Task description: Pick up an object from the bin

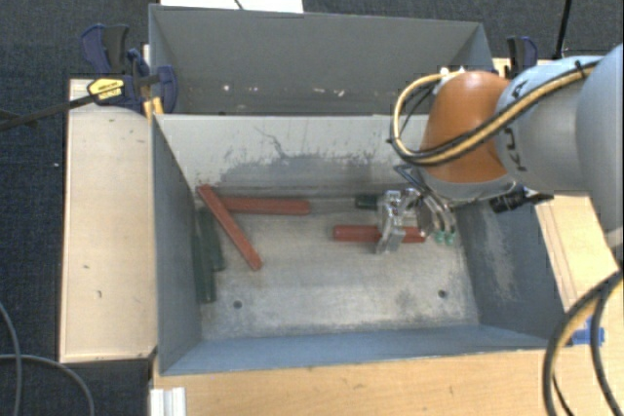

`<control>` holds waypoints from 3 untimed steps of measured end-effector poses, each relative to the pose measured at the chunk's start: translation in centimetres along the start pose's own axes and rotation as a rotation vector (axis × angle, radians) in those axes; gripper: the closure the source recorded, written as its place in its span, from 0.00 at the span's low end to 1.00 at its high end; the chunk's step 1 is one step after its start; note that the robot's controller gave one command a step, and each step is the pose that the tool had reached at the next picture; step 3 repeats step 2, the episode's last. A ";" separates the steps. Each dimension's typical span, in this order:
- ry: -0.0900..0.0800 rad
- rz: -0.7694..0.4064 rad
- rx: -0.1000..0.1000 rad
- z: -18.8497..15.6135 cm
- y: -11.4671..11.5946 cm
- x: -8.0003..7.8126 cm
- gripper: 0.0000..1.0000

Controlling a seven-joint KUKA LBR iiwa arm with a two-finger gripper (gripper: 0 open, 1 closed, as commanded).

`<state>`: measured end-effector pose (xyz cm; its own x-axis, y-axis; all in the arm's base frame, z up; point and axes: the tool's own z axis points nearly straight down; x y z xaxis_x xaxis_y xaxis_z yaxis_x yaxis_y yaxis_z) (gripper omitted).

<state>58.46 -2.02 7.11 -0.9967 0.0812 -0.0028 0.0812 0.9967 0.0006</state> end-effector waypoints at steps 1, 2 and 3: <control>0.000 -0.001 0.000 0.0 0.0 0.0 1.00; -0.001 -0.023 0.000 -16.7 0.4 4.2 1.00; -0.001 -0.023 0.000 -16.7 0.4 4.2 1.00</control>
Offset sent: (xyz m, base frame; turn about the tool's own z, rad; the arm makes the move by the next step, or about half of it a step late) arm -0.0432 0.0071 0.1659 -0.0244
